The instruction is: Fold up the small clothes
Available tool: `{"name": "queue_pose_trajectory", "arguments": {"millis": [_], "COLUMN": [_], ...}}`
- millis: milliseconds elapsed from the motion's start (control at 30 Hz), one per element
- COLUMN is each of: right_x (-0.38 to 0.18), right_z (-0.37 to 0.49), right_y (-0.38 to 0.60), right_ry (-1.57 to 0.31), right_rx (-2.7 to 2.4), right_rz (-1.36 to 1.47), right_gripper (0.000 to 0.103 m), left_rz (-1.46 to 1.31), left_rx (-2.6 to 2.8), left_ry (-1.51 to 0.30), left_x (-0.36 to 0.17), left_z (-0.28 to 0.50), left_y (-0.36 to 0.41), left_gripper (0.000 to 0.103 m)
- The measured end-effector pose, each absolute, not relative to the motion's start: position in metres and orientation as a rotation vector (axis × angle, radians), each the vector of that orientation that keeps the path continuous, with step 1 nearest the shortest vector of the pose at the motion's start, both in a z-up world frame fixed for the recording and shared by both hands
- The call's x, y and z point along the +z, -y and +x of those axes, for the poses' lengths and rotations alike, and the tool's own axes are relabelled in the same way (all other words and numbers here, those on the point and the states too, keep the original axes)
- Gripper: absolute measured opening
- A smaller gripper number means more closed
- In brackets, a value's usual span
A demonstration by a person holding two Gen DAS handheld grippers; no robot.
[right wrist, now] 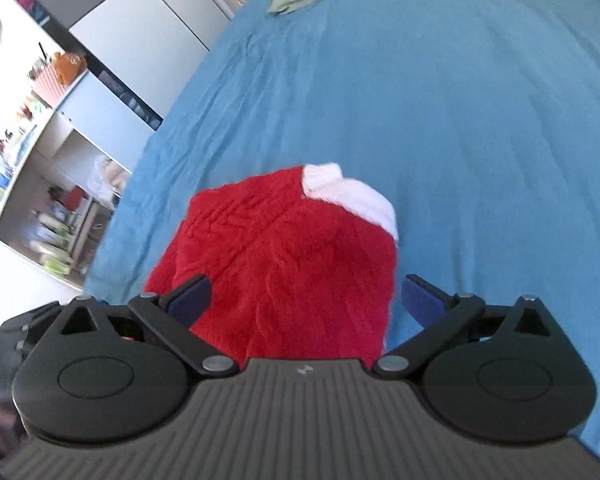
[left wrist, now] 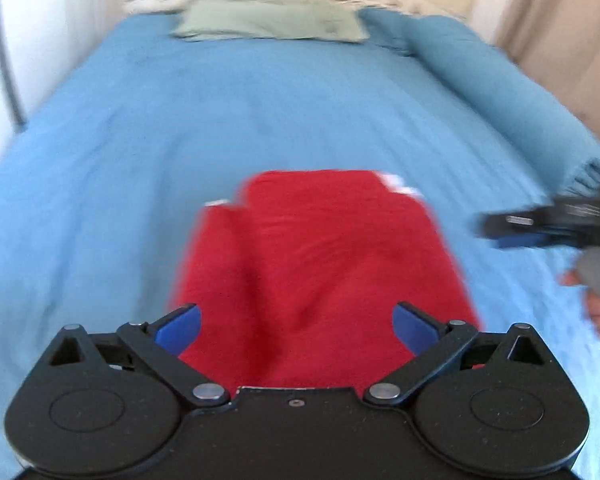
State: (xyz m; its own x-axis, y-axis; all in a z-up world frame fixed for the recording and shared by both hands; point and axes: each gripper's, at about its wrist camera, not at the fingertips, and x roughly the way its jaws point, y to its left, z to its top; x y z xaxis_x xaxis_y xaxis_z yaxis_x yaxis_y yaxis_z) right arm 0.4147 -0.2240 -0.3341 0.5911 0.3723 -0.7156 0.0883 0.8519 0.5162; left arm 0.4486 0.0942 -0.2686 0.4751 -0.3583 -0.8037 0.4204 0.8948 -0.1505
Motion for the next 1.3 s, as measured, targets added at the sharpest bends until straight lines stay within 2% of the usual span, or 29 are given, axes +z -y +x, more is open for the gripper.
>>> {"name": "queue_pose_trajectory", "arguments": {"millis": [100,267,433,800,867,933,1067,1233,1300], "right_x": [-0.339,-0.375,-0.409,-0.461,-0.471,-0.473,-0.460,-0.438,-0.430], "right_z": [0.402,0.387,0.385,0.410,0.416,0.415,0.411,0.405,0.405], "right_y": [0.234,0.231,0.224,0.226,0.225,0.224,0.216,0.210,0.206], "right_ry": [-0.988,-1.061,-1.086,-1.079,-1.087,-1.080,-1.053,-1.012,-1.000], "right_rx": [0.179,0.201,0.238,0.299,0.305,0.305,0.289,0.277,0.277], "right_rz": [0.572,0.626,0.745,1.078,1.135,1.155,1.084,1.009,0.990], "right_gripper": [0.103,0.103,0.103,0.103,0.103,0.103,0.103,0.090,0.088], "left_rz": [-0.023,-0.267,-0.425,-0.538,-0.539,-0.545,-0.499,-0.319,-0.250], "left_rx": [-0.421,-0.481,-0.536,-0.568,-0.573,-0.585,-0.580,-0.556,-0.549], "left_ry": [-1.060,-1.205,-1.212,-1.215,-1.223,-1.234,-1.222,-1.174,-1.155], "left_x": [-0.287,-0.341,-0.366,-0.392,-0.391,-0.390,-0.376,-0.350,-0.341], "left_z": [0.460,0.473,0.483,0.503,0.504,0.504,0.498,0.486,0.481], "left_y": [-0.138,-0.164,-0.156,-0.158,-0.157,-0.156,-0.147,-0.127,-0.119], "left_gripper": [0.103,0.102,0.102,0.103,0.098,0.081,0.064,0.043,0.038]}}
